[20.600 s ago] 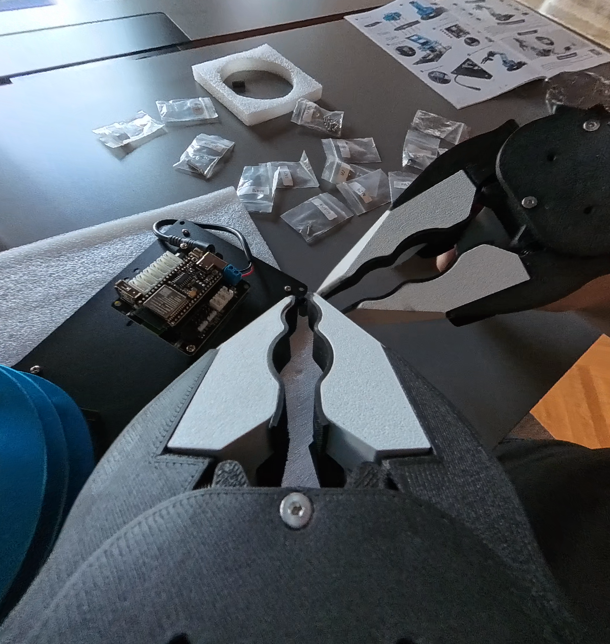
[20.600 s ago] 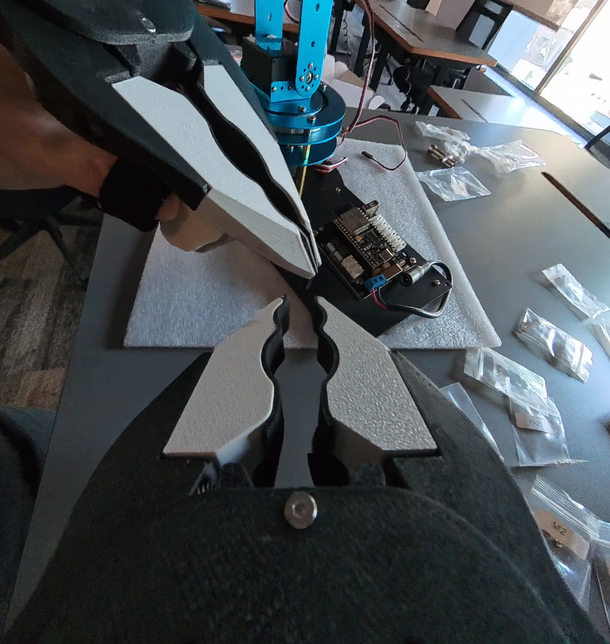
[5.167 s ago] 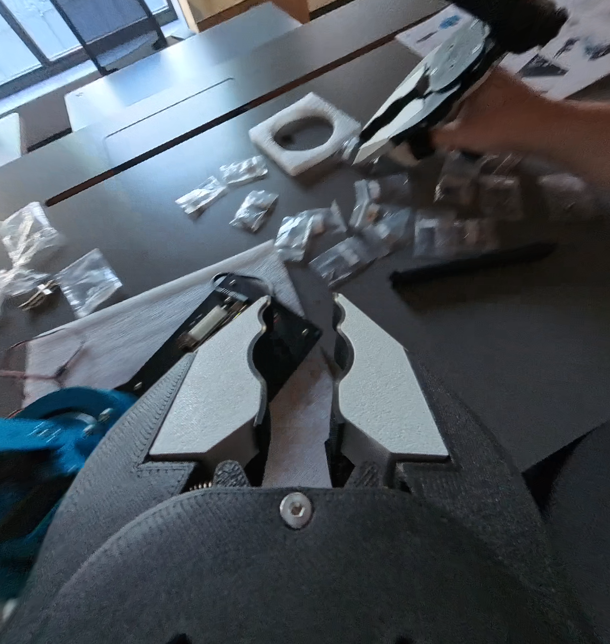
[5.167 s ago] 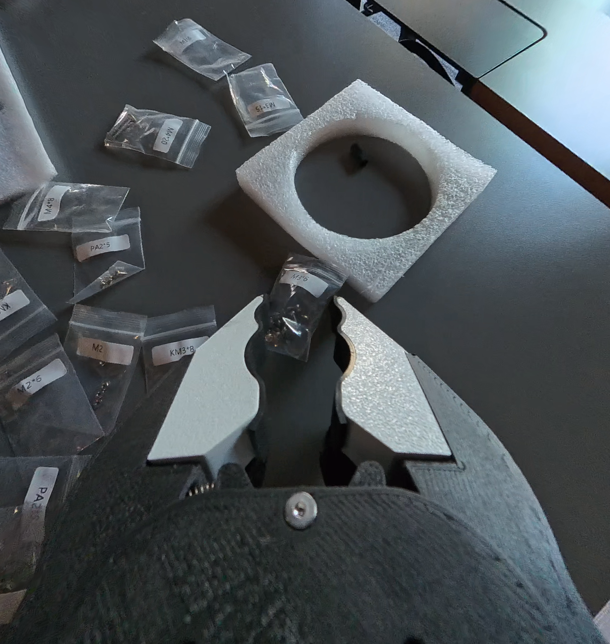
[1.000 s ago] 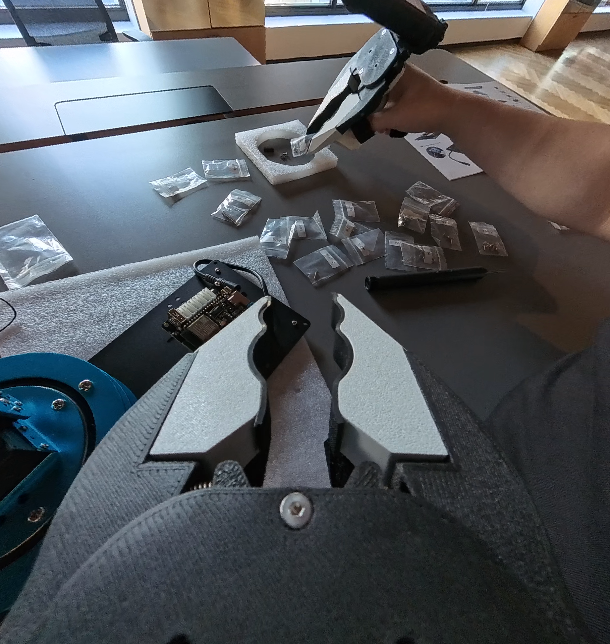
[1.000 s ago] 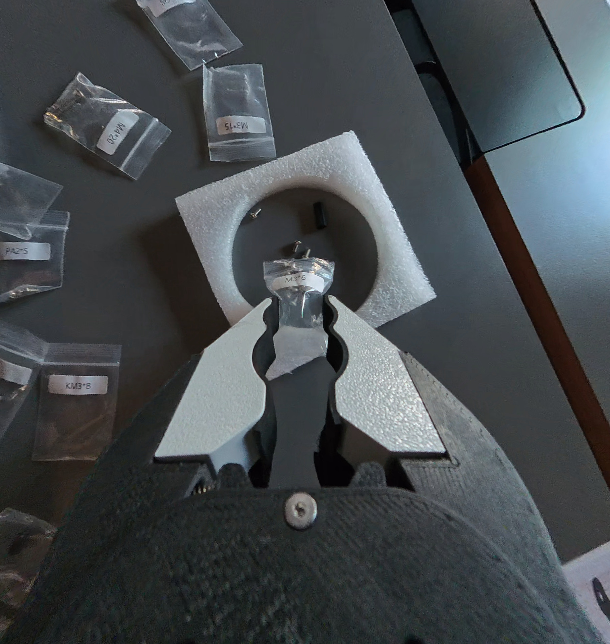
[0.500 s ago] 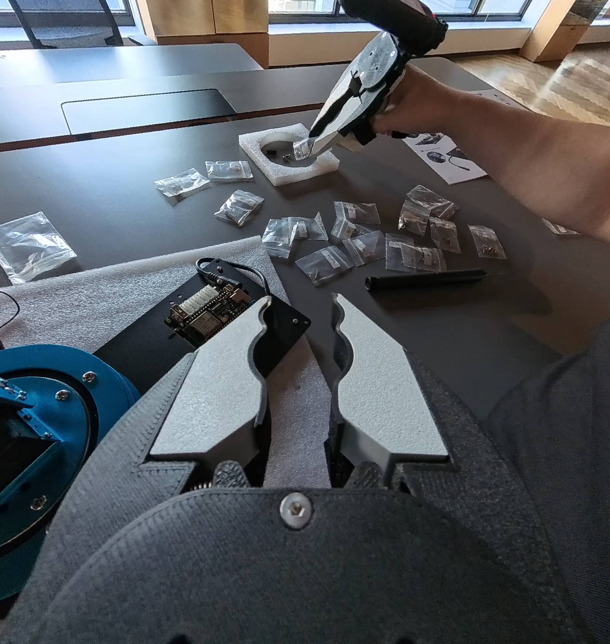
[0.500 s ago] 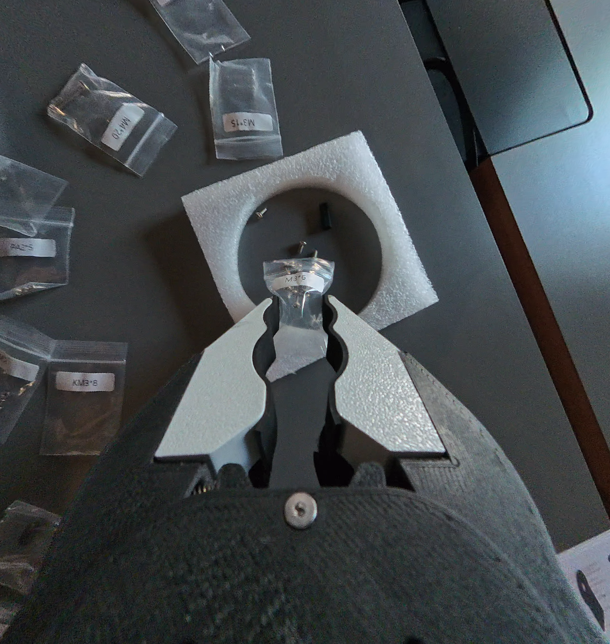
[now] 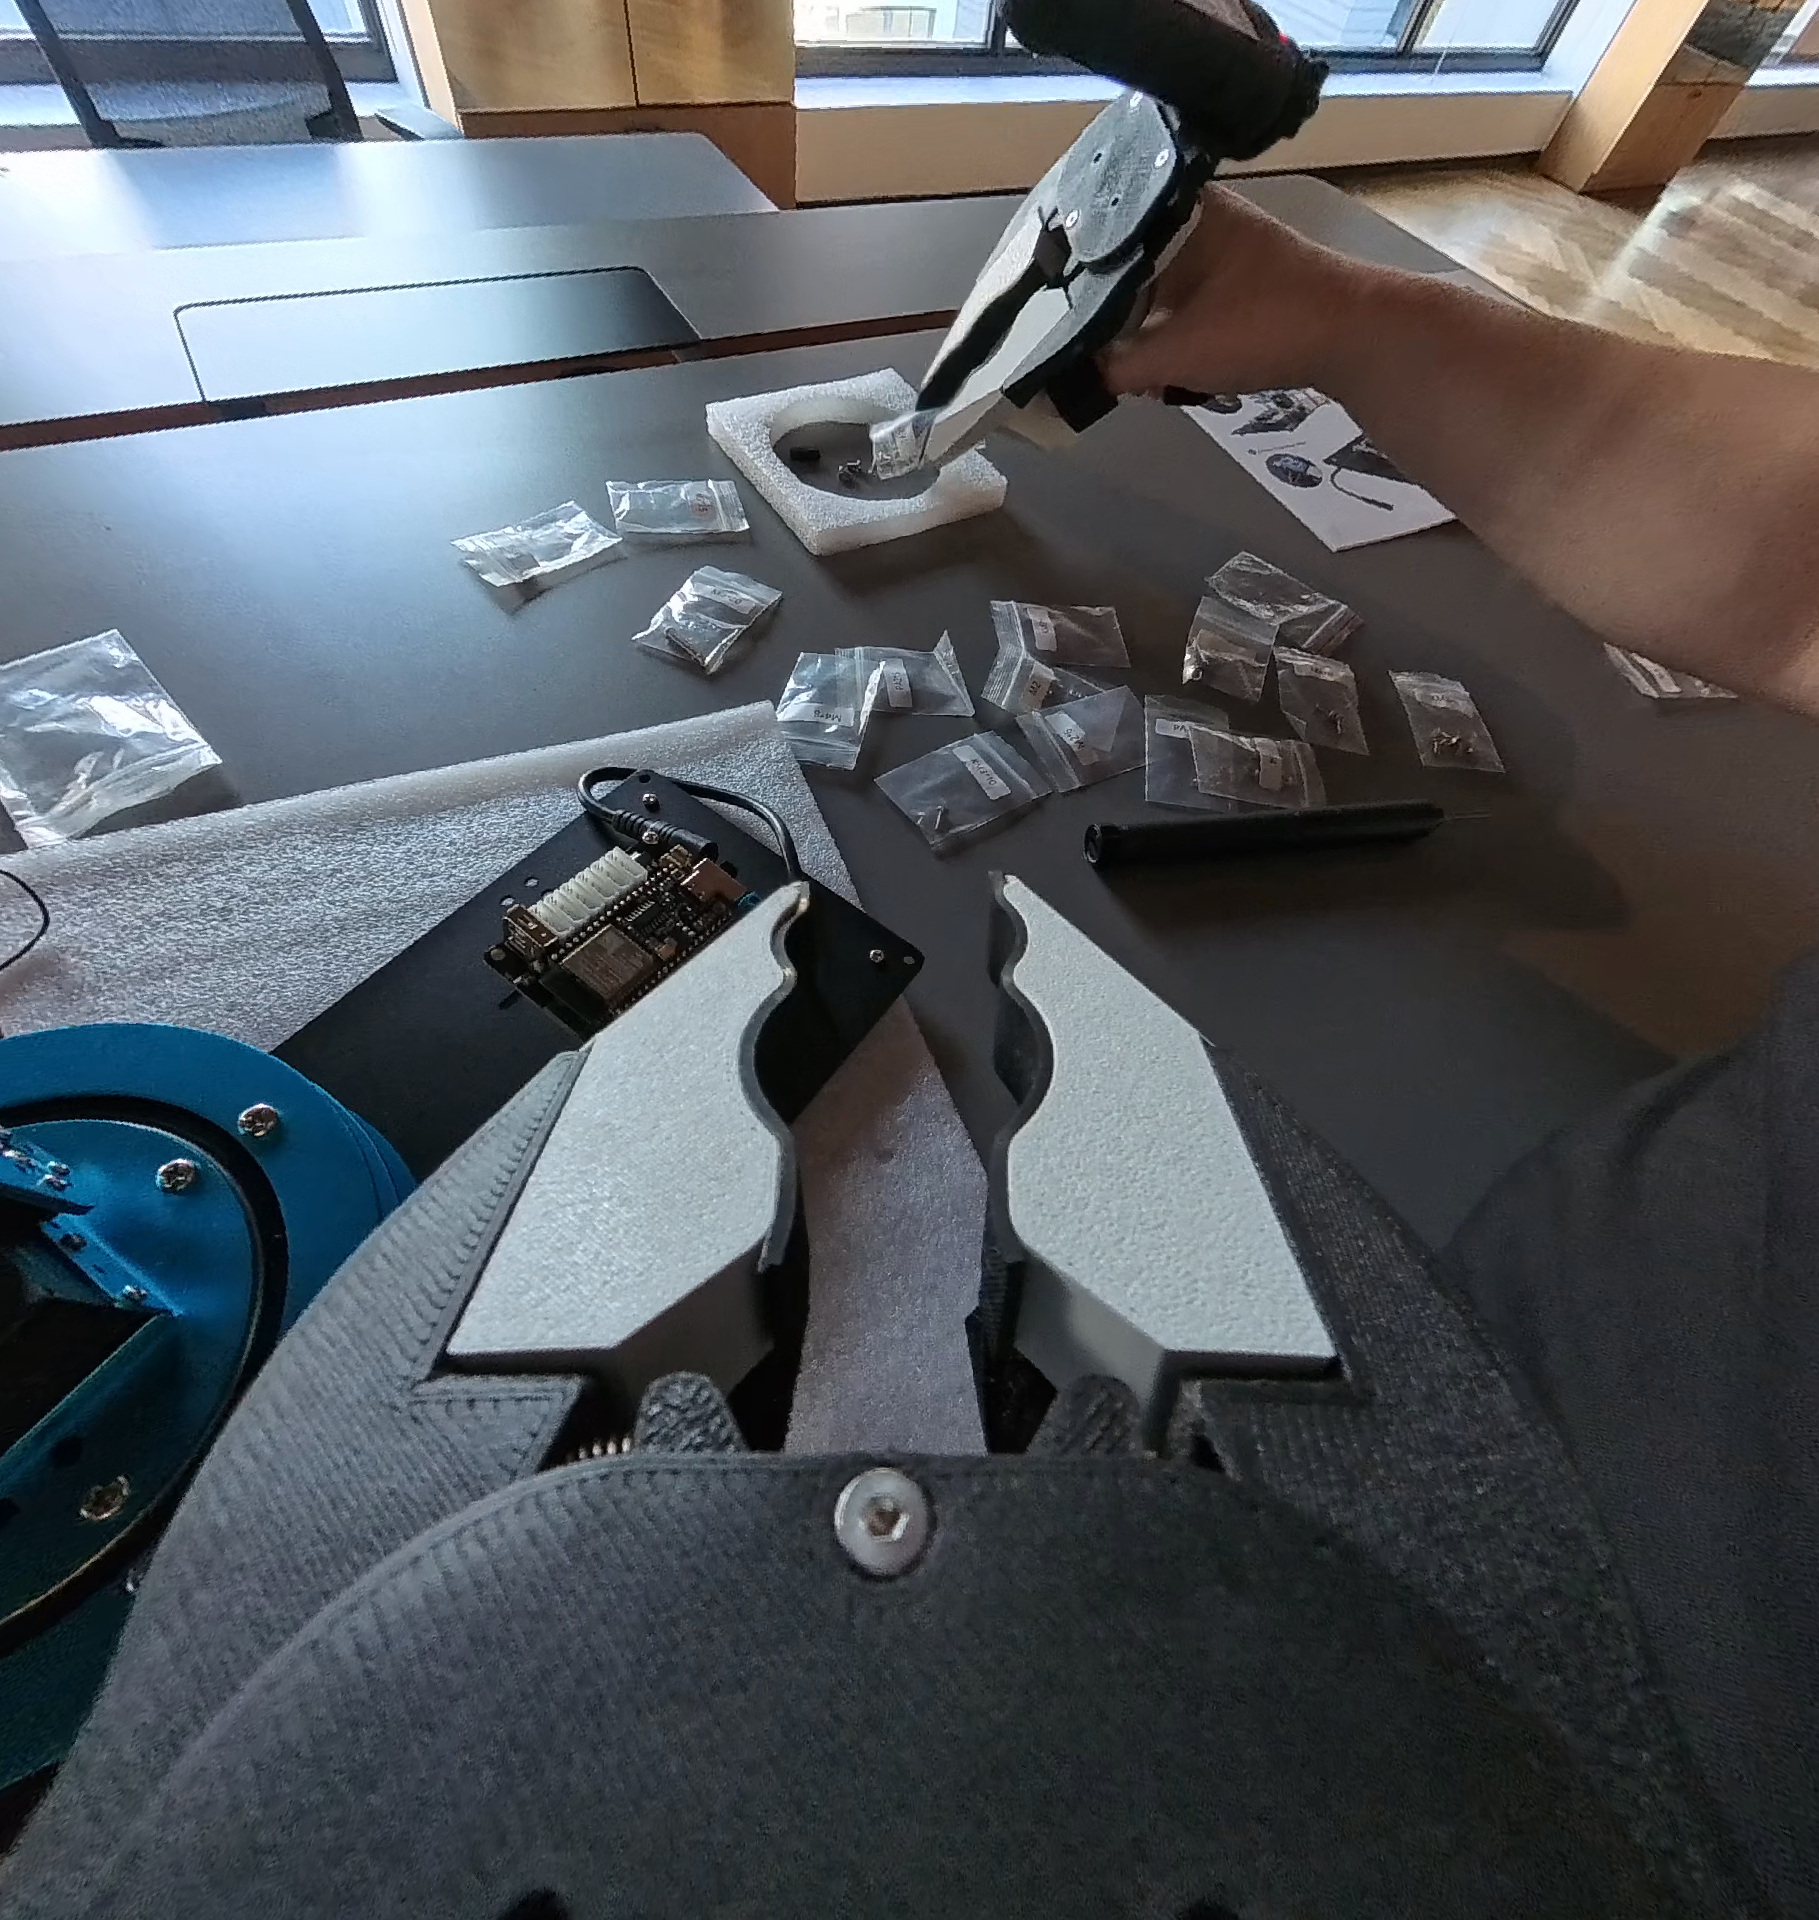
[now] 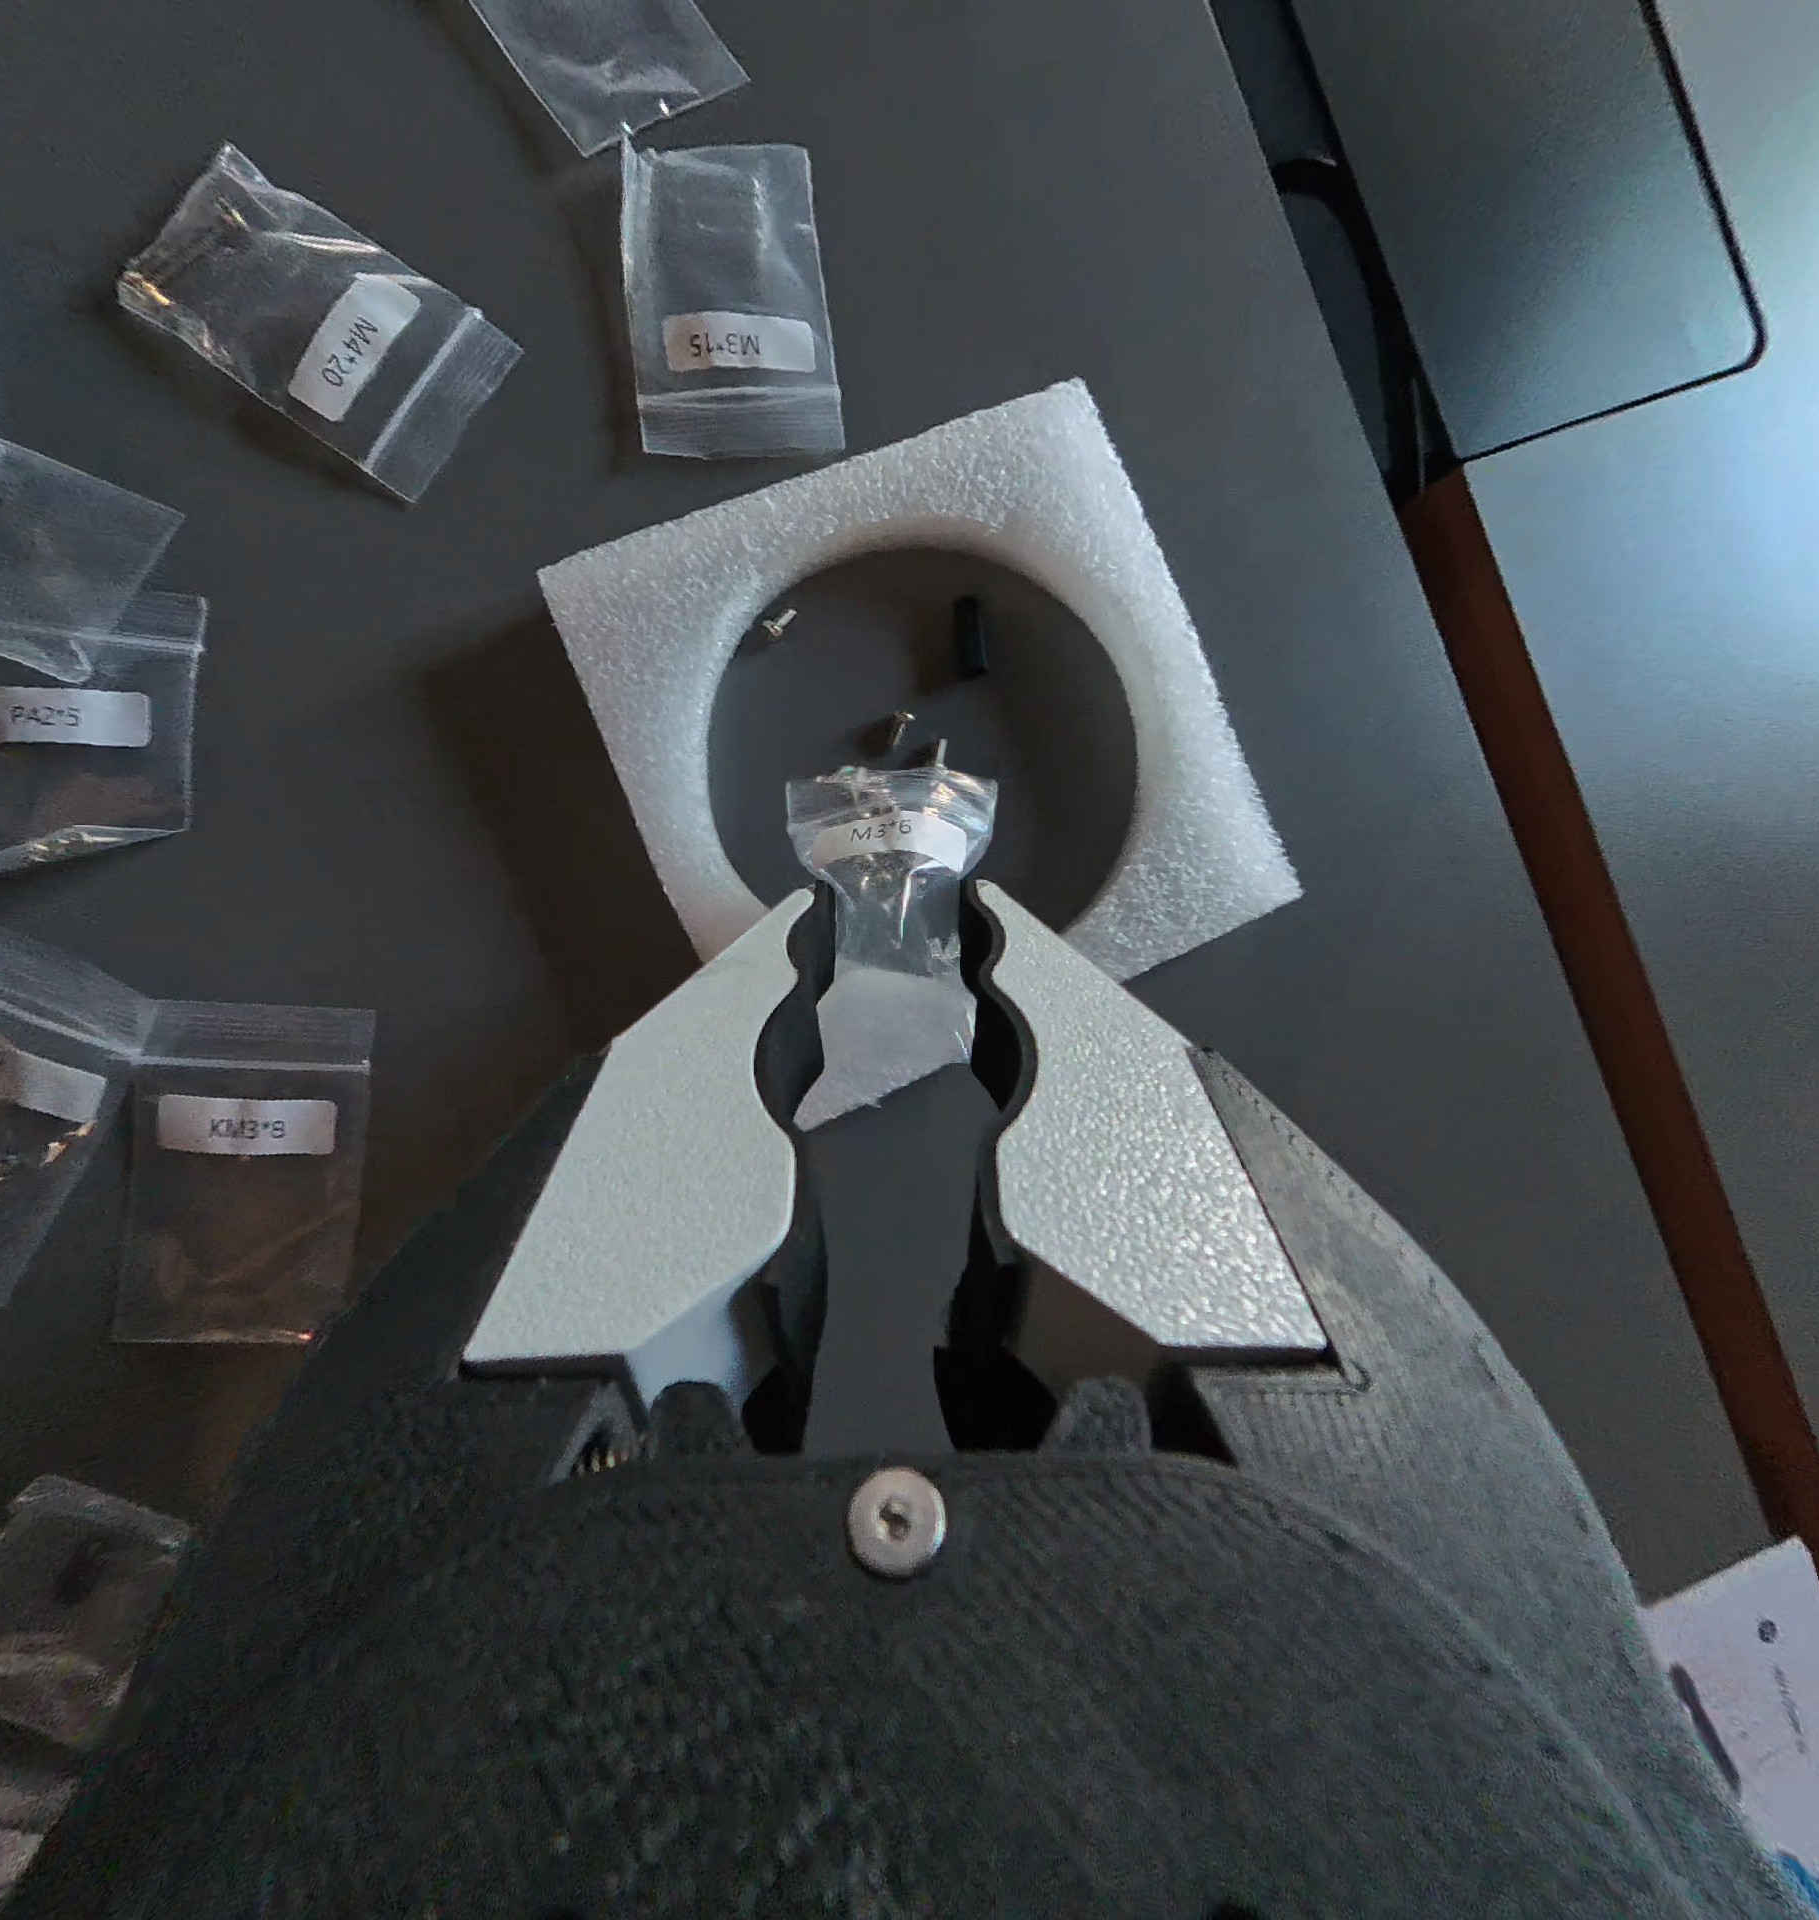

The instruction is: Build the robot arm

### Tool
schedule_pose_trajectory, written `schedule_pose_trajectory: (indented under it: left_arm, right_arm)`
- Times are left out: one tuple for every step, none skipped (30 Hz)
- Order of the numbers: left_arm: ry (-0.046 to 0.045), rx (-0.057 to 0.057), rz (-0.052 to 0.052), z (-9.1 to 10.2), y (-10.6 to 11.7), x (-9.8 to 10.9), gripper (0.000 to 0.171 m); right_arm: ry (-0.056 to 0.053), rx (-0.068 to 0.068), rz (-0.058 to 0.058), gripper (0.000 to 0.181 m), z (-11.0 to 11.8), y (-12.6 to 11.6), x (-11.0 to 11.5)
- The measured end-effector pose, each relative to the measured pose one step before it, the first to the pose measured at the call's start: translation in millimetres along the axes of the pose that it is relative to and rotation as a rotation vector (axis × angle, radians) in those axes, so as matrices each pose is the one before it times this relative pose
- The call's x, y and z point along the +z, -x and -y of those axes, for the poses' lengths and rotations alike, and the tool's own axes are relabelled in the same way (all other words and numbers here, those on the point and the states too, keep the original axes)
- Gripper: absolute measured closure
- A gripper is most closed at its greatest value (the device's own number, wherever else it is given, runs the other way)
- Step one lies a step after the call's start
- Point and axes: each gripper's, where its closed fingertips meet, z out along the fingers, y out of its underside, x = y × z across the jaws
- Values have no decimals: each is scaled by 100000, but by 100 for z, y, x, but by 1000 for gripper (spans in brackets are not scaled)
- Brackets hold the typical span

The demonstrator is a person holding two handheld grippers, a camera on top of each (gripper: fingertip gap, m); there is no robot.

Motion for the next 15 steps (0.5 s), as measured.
schedule_pose_trajectory:
  left_arm:
    - [-245, -190, 69, -5, 28, -47, 141]
    - [-285, -135, 130, 7, 30, -52, 141]
    - [-218, -151, 66, 7, 19, -37, 141]
    - [-182, -92, -36, 21, 7, -24, 141]
    - [-159, 11, 15, 27, 6, -26, 141]
    - [-212, 97, 108, 28, -6, -26, 141]
    - [-101, 65, 75, 4, -11, -29, 141]
    - [56, 41, 79, -24, -2, -32, 141]
    - [105, 64, 220, -43, 25, -39, 141]
    - [122, 11, 291, -33, 52, -45, 141]
    - [82, -73, 227, -25, 46, -38, 141]
    - [-4, -43, 191, 20, 30, -54, 141]
    - [-104, 76, 283, 69, 19, -56, 141]
    - [-197, 188, 279, 112, 4, -75, 141]
    - [-264, 320, 168, 160, -39, -72, 141]
  right_arm:
    - [-592, -970, 84, 158, 209, 167, -92]
    - [-3, -1923, -1910, 158, 99, -176, -111]
    - [153, -962, -1092, 158, 20, -194, -26]
    - [-295, 1119, 880, 158, 27, 1, 28]
    - [-565, 1856, 1299, 158, 33, 51, 32]
    - [-868, 908, 377, 158, 42, -20, -9]
    - [-873, 105, -295, 158, 25, -41, -46]
    - [-1072, -48, -630, 158, 24, -41, -66]
    - [-1487, 141, -517, 158, 68, -36, -85]
    - [-2049, 709, -251, 158, 125, -19, -122]
    - [-2496, 1147, 222, 158, 158, 29, -142]
    - [-2809, 1634, -196, 158, 196, -17, -216]
    - [-3526, 1591, -352, 158, 293, -27, -289]
    - [-4381, 1487, 48, 158, 428, 80, -385]
    - [-4984, 1499, -122, 159, 533, 82, -460]
